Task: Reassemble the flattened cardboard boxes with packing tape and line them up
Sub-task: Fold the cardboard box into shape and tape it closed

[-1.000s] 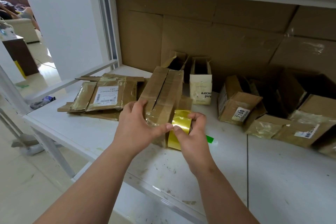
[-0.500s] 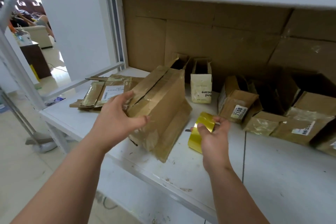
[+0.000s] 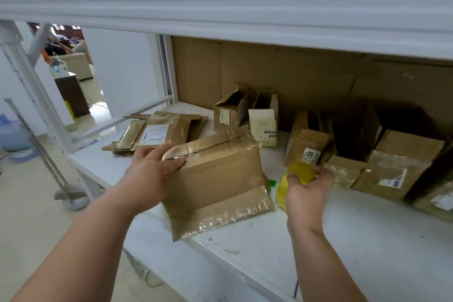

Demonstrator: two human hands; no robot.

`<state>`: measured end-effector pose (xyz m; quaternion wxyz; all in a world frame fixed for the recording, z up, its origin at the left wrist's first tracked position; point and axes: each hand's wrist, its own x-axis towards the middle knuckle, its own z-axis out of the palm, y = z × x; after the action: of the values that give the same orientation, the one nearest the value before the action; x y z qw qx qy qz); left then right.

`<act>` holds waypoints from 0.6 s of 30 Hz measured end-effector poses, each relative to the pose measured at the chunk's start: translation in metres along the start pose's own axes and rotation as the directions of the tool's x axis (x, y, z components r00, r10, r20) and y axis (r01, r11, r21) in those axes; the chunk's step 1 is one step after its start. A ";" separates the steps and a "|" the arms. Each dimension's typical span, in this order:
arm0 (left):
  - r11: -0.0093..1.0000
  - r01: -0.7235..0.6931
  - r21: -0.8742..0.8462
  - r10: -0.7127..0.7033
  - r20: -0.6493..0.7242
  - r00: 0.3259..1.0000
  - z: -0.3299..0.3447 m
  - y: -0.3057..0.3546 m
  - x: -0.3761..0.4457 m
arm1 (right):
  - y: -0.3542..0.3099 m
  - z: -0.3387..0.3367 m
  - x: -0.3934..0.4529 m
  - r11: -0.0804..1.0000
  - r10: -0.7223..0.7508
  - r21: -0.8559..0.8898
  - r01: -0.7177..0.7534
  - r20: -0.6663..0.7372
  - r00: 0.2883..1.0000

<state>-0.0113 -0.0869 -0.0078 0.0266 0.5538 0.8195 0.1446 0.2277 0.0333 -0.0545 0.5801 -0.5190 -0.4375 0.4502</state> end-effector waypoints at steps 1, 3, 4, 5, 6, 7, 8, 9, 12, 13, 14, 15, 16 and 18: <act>1.000 0.010 0.004 -0.010 -0.057 0.998 0.006 0.003 -0.001 | 0.003 -0.002 0.002 1.000 0.010 -0.015 -0.010 0.020 1.000; 1.000 0.006 0.022 -0.003 -0.160 0.987 0.014 0.007 -0.001 | 0.006 -0.007 0.006 0.998 0.018 -0.055 -0.013 0.080 0.997; 0.999 -0.008 0.037 0.015 -0.206 0.978 0.019 0.007 0.000 | -0.001 -0.009 0.003 0.997 0.015 -0.080 -0.007 0.104 0.994; 0.999 -0.014 0.037 0.023 -0.249 0.968 0.024 0.008 0.000 | -0.006 -0.011 0.003 0.995 0.006 -0.101 0.008 0.133 0.991; 1.000 -0.011 0.020 0.016 -0.287 0.958 0.029 0.008 0.000 | -0.006 -0.013 0.004 0.993 0.001 -0.118 0.019 0.167 0.986; 1.000 -0.010 -0.003 0.008 -0.315 0.949 0.032 0.009 0.000 | -0.007 -0.015 0.006 0.992 0.005 -0.128 0.021 0.202 0.979; 0.999 -0.020 -0.029 0.009 -0.331 0.944 0.034 0.011 0.000 | -0.006 -0.016 0.007 0.990 0.013 -0.137 0.020 0.235 0.972; 0.998 -0.030 -0.059 0.009 -0.336 0.942 0.035 0.014 0.000 | -0.004 -0.016 0.008 0.989 0.019 -0.147 0.020 0.264 0.964; 0.984 -0.065 -0.168 0.014 -0.287 0.958 0.034 0.024 0.002 | -0.001 -0.015 -0.001 0.983 0.020 -0.181 0.042 0.326 0.945; 0.981 -0.070 -0.181 0.020 -0.264 0.964 0.034 0.027 0.003 | 0.000 -0.014 -0.003 0.982 0.019 -0.182 0.045 0.334 0.943; 0.981 -0.074 -0.179 0.028 -0.247 0.969 0.034 0.030 0.006 | 0.000 -0.014 -0.005 0.985 0.017 -0.170 0.042 0.327 0.945; 0.986 -0.066 -0.155 0.030 -0.225 0.974 0.035 0.033 0.008 | 0.000 -0.013 -0.006 0.987 0.012 -0.157 0.039 0.312 0.950; 0.990 -0.067 -0.124 0.040 -0.209 0.977 0.036 0.035 0.010 | -0.001 -0.012 -0.007 0.989 0.004 -0.144 0.040 0.294 0.956; 0.995 -0.070 -0.072 0.057 -0.173 0.983 0.036 0.043 0.011 | -0.002 -0.010 -0.011 0.993 0.001 -0.113 0.029 0.254 0.967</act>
<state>0.0302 -0.0546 -0.0295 -0.0268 0.5640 0.7944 0.2238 0.2352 0.0207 -0.0535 0.4915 -0.4866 -0.5371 0.4828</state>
